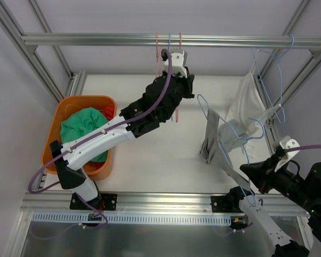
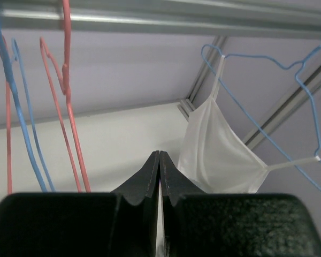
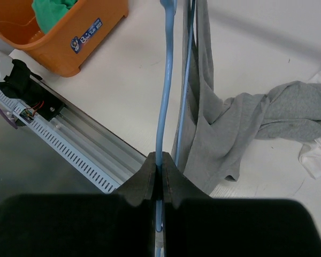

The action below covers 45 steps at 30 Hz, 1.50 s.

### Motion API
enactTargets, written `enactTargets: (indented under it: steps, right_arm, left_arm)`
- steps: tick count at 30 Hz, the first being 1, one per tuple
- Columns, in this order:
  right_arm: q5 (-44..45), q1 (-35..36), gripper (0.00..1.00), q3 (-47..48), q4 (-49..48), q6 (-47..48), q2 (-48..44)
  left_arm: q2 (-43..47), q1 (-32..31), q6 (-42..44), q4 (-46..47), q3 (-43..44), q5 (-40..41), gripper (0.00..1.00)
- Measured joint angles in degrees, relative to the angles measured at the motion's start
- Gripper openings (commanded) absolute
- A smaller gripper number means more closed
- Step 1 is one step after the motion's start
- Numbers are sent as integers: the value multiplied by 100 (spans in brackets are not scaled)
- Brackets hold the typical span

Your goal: Remove the tank top from the hanger

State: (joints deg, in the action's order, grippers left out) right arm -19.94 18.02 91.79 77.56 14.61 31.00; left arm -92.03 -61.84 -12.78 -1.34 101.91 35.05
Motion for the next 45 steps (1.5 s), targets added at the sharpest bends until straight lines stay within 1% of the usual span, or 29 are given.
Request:
enactTargets:
  steps: [3,6,7,10,11,12,14,19,22,23,24,25,27,28,31,34,35,37,38,41,43,44,45]
  right_arm:
    - [-116,0,0,57,0,17,-72]
    - [-66,2,0,66,-7,22,-61]
    - [11,2,0,66,-7,20,-46]
    - [358,2,0,63,-4,9,2]
    - [496,2,0,63,-4,2,24]
    - [610,2,0,63,-7,0,50]
    - [769,2,0,63,-7,-15,101]
    - [977,2,0,76,-15,-63,179]
    - [966,2,0,107,-48,-87,188]
    - [962,2,0,122,-59,-94,190]
    - [944,2,0,144,-66,-105,190]
    - [920,2,0,166,-76,-107,190]
    - [855,2,0,210,-90,-111,190]
    - [822,2,0,221,-101,-111,190]
    - [699,2,0,260,-107,-111,190]
    - [638,2,0,282,-107,-111,190]
    - [610,2,0,282,-109,-111,190]
    - [570,2,0,282,-111,-109,190]
    - [560,2,0,282,-116,-109,190]
    - [551,2,0,282,-120,-111,190]
    - [527,2,0,282,-122,-111,190]
    - [503,2,0,282,-125,-111,190]
    - [468,2,0,282,-127,-111,190]
  left_arm:
    - [-74,0,2,-55,284,-4,0]
    - [-55,2,-31,-76,269,-302,0]
    - [-44,0,-59,-83,232,-446,4]
    - [140,-2,-210,-120,-166,-1137,33]
    - [234,-4,-295,-173,-330,-1410,47]
    - [313,-7,-341,-216,-461,-1639,52]
    - [420,-7,-459,-223,-640,-2124,62]
    - [501,-4,-621,-170,-817,-3381,65]
    - [417,-7,-671,7,-844,-4089,63]
    - [374,-7,-688,72,-841,-4216,60]
    - [313,-7,-710,122,-839,-4336,56]
    - [243,-7,-732,153,-839,-4426,54]
    - [101,-7,-732,197,-835,-4551,53]
    - [37,-7,-732,214,-828,-4575,49]
    - [-166,-7,-719,247,-774,-4658,43]
    - [-258,-7,-710,251,-734,-4660,42]
    - [-260,-7,-704,256,-730,-4658,39]
    - [-260,-7,-671,278,-699,-4658,35]
    - [-260,-7,-651,302,-678,-4658,26]
    - [-260,-4,-579,404,-654,-4658,23]
    - [-260,-4,-568,428,-651,-4656,19]
    - [-260,-4,-564,444,-651,-4656,15]
    - [-260,-4,-560,466,-651,-4656,7]
